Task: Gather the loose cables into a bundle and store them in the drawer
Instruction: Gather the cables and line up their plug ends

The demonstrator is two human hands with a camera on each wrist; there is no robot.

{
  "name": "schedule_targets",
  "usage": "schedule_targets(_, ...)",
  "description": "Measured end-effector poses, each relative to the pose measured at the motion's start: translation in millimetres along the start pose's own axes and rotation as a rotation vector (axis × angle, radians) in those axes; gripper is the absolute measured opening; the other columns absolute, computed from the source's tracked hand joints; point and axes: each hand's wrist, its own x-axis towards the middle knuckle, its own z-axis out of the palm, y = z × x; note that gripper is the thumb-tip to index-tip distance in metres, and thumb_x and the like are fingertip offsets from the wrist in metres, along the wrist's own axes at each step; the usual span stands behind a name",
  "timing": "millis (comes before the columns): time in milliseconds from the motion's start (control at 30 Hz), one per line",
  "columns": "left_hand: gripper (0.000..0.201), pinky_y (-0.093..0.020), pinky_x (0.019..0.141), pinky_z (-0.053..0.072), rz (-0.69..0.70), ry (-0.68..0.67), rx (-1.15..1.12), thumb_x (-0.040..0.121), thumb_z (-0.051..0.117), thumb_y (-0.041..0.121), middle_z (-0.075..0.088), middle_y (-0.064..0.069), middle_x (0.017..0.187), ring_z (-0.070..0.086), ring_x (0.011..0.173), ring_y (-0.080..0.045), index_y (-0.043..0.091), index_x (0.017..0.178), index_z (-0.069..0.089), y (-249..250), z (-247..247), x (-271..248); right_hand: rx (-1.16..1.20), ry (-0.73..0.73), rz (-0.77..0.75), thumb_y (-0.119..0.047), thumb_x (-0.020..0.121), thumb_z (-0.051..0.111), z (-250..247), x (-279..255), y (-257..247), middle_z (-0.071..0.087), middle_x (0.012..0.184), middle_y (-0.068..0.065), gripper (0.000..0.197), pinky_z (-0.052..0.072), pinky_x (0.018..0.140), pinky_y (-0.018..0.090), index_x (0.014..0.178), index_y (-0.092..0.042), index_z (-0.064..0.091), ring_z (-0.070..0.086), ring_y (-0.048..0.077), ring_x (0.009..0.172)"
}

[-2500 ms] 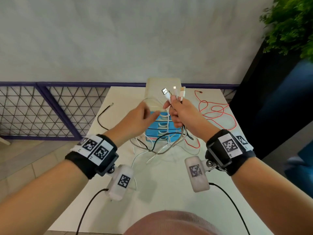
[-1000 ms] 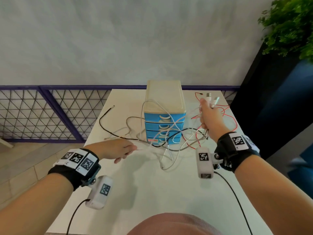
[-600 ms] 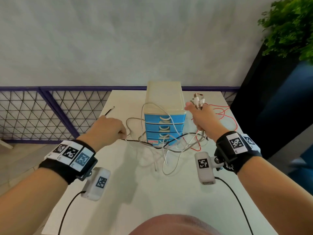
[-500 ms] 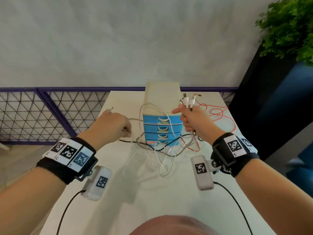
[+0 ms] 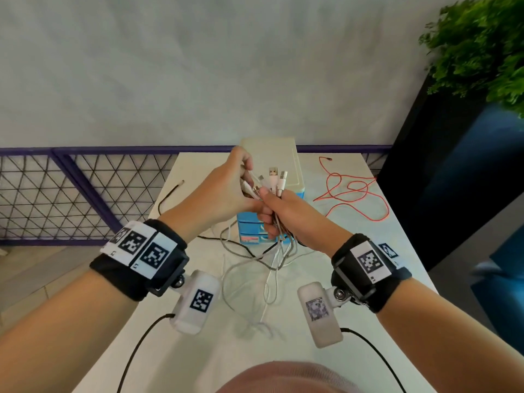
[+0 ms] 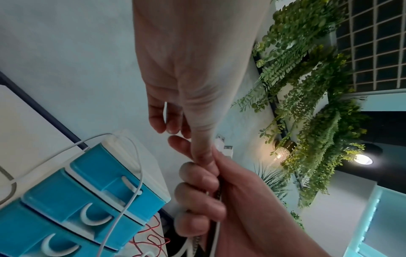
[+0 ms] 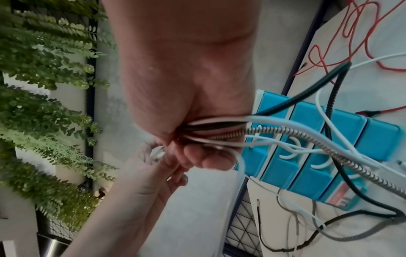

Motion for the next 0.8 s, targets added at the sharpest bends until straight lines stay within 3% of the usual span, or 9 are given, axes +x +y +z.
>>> schedule_targets(133, 0.076, -0.018, 0.067, 0.043, 0.048, 0.092, 0.015, 0.061, 0.086, 0.025, 0.055, 0.011, 0.096, 0.054, 0.08, -0.002, 0.03, 0.124, 0.042, -7, 3, 0, 0.071, 0.03, 0.012, -0.037, 0.103, 0.04, 0, 1, -2, 0.042, 0.054, -0.003, 0.041, 0.031, 0.044, 0.023, 0.068, -0.015, 0.043, 0.03, 0.009, 0.04)
schedule_targets(233, 0.068, -0.017, 0.092, 0.047, 0.089, -0.007, -0.041, 0.074, 0.078, 0.022, 0.058, 0.024, 0.112, 0.054, 0.099, 0.012, 0.028, 0.135, 0.047, -10, 3, -1, 0.098, 0.026, -0.007, -0.037, 0.103, 0.04, 0, 2, -1, 0.046, 0.056, 0.0, 0.039, 0.03, 0.041, 0.021, 0.072, -0.013, 0.045, 0.031, 0.009, 0.04)
schedule_targets(333, 0.075, 0.0, 0.099, 0.031, 0.081, -0.098, -0.112, 0.084, 0.07, 0.018, 0.051, 0.017, 0.134, 0.043, 0.113, 0.023, 0.028, 0.147, 0.03, -10, 4, -4, 0.104, -0.002, -0.001, -0.039, 0.103, 0.038, -2, 4, 0, 0.044, 0.054, -0.003, 0.039, 0.029, 0.041, 0.02, 0.082, -0.01, 0.053, 0.03, 0.008, 0.04)
schedule_targets(433, 0.094, -0.026, 0.113, 0.032, -0.027, -0.171, -0.526, 0.083, 0.068, 0.036, 0.042, 0.005, 0.148, 0.041, 0.132, 0.0, 0.026, 0.152, 0.004, -11, 13, -8, 0.211, -0.014, -0.009, -0.039, 0.102, 0.039, -5, 4, -6, 0.033, 0.055, -0.005, 0.037, 0.027, 0.041, 0.019, 0.1, -0.007, 0.057, 0.028, 0.007, 0.042)
schedule_targets(500, 0.082, -0.031, 0.111, 0.035, -0.121, -0.248, -0.617, 0.081, 0.064, 0.051, 0.052, 0.003, 0.14, 0.05, 0.126, -0.002, 0.024, 0.146, 0.023, -7, 23, -15, 0.33, -0.012, -0.059, -0.035, 0.103, 0.039, -6, 5, -15, 0.033, 0.059, -0.002, 0.034, 0.033, 0.043, 0.019, 0.093, -0.009, 0.057, 0.033, 0.007, 0.044)
schedule_targets(567, 0.036, -0.015, 0.095, 0.045, -0.13, -0.357, -0.527, 0.09, 0.057, 0.041, 0.069, -0.001, 0.113, 0.064, 0.103, 0.001, 0.017, 0.115, 0.054, 6, 36, -23, 0.475, 0.0, -0.078, -0.034, 0.103, 0.039, -6, 6, -23, 0.035, 0.059, -0.002, 0.03, 0.038, 0.044, 0.02, 0.089, -0.011, 0.052, 0.038, 0.008, 0.045)
schedule_targets(600, 0.023, -0.012, 0.087, 0.046, -0.109, -0.366, -0.502, 0.093, 0.055, 0.033, 0.072, -0.007, 0.096, 0.068, 0.09, -0.004, 0.012, 0.1, 0.058, 12, 43, -24, 0.529, 0.021, -0.075, -0.034, 0.103, 0.038, -6, 7, -26, 0.034, 0.057, -0.003, 0.029, 0.036, 0.042, 0.02, 0.088, -0.012, 0.049, 0.037, 0.008, 0.043)
schedule_targets(700, 0.031, -0.018, 0.068, 0.048, -0.114, -0.387, -0.504, 0.095, 0.053, 0.029, 0.053, -0.004, 0.053, 0.057, 0.052, -0.014, -0.001, 0.096, 0.053, 13, 56, -22, 0.481, 0.116, -0.082, -0.035, 0.104, 0.035, -9, 8, -22, 0.031, 0.055, -0.006, 0.03, 0.024, 0.036, 0.018, 0.087, -0.014, 0.045, 0.025, 0.006, 0.039)
schedule_targets(800, 0.033, -0.027, 0.058, 0.049, -0.147, -0.504, -0.292, 0.092, 0.053, 0.041, 0.048, 0.009, 0.047, 0.045, 0.041, -0.01, 0.009, 0.085, 0.057, -4, 58, -20, 0.384, 0.174, -0.099, -0.034, 0.104, 0.034, -18, 8, -15, 0.029, 0.052, -0.007, 0.03, 0.018, 0.036, 0.018, 0.086, -0.014, 0.045, 0.021, 0.005, 0.038)
